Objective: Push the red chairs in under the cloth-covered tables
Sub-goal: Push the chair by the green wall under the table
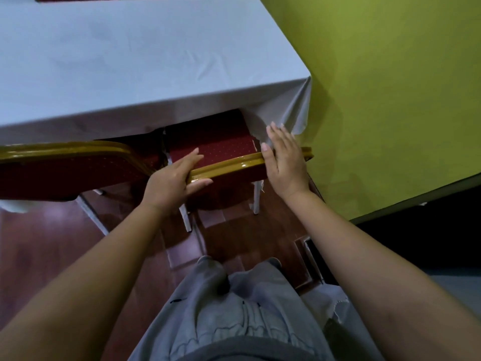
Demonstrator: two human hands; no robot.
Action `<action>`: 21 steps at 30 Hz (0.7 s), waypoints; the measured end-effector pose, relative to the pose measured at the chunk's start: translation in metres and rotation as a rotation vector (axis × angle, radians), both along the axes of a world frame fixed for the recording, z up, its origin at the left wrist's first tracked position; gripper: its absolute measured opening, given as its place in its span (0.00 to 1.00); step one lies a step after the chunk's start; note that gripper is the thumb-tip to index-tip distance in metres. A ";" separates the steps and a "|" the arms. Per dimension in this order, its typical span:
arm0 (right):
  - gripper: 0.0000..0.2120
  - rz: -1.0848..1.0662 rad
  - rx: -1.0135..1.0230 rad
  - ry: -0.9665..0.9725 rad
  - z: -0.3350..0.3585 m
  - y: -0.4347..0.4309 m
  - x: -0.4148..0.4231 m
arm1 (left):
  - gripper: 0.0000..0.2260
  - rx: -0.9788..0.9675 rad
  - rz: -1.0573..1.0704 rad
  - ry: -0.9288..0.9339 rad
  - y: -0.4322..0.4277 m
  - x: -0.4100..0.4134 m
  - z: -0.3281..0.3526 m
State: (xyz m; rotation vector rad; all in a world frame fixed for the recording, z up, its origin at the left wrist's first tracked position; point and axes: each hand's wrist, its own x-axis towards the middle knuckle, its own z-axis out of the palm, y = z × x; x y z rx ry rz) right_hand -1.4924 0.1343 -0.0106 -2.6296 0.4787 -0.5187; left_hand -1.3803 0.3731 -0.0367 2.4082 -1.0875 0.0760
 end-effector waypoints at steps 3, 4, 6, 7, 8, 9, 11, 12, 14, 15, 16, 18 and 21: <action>0.30 0.037 0.001 -0.015 0.000 -0.005 -0.002 | 0.37 0.006 -0.047 -0.028 -0.002 -0.002 0.002; 0.29 0.055 -0.002 -0.015 0.000 -0.008 -0.004 | 0.36 0.004 -0.041 -0.031 -0.004 -0.004 0.004; 0.28 0.088 -0.015 -0.007 0.000 -0.013 -0.005 | 0.33 -0.004 -0.025 -0.048 -0.010 -0.009 0.009; 0.27 0.096 -0.018 0.001 0.000 -0.015 -0.006 | 0.32 -0.006 -0.023 -0.060 -0.014 -0.012 0.010; 0.27 0.096 -0.017 0.006 0.000 -0.018 -0.006 | 0.32 -0.005 -0.021 -0.072 -0.018 -0.016 0.012; 0.28 0.090 -0.015 0.004 0.000 -0.021 -0.007 | 0.32 0.002 -0.016 -0.082 -0.022 -0.018 0.014; 0.28 0.071 -0.014 -0.002 -0.002 -0.026 -0.008 | 0.34 0.037 0.007 -0.090 -0.027 -0.021 0.015; 0.29 0.060 -0.018 0.003 -0.003 -0.026 -0.008 | 0.35 0.052 0.016 -0.090 -0.028 -0.021 0.016; 0.30 0.034 -0.029 0.012 -0.005 -0.022 -0.007 | 0.36 0.070 0.012 -0.097 -0.026 -0.019 0.015; 0.30 0.015 -0.030 0.010 -0.006 -0.019 -0.006 | 0.37 0.081 0.001 -0.103 -0.025 -0.017 0.015; 0.30 -0.003 -0.029 0.005 -0.006 -0.016 -0.005 | 0.37 0.095 -0.013 -0.107 -0.024 -0.015 0.016; 0.30 -0.022 -0.022 -0.001 -0.006 -0.010 -0.004 | 0.37 0.112 -0.043 -0.117 -0.021 -0.011 0.016; 0.31 -0.017 -0.015 0.013 -0.006 -0.002 -0.002 | 0.35 0.102 -0.084 -0.173 -0.015 -0.002 0.014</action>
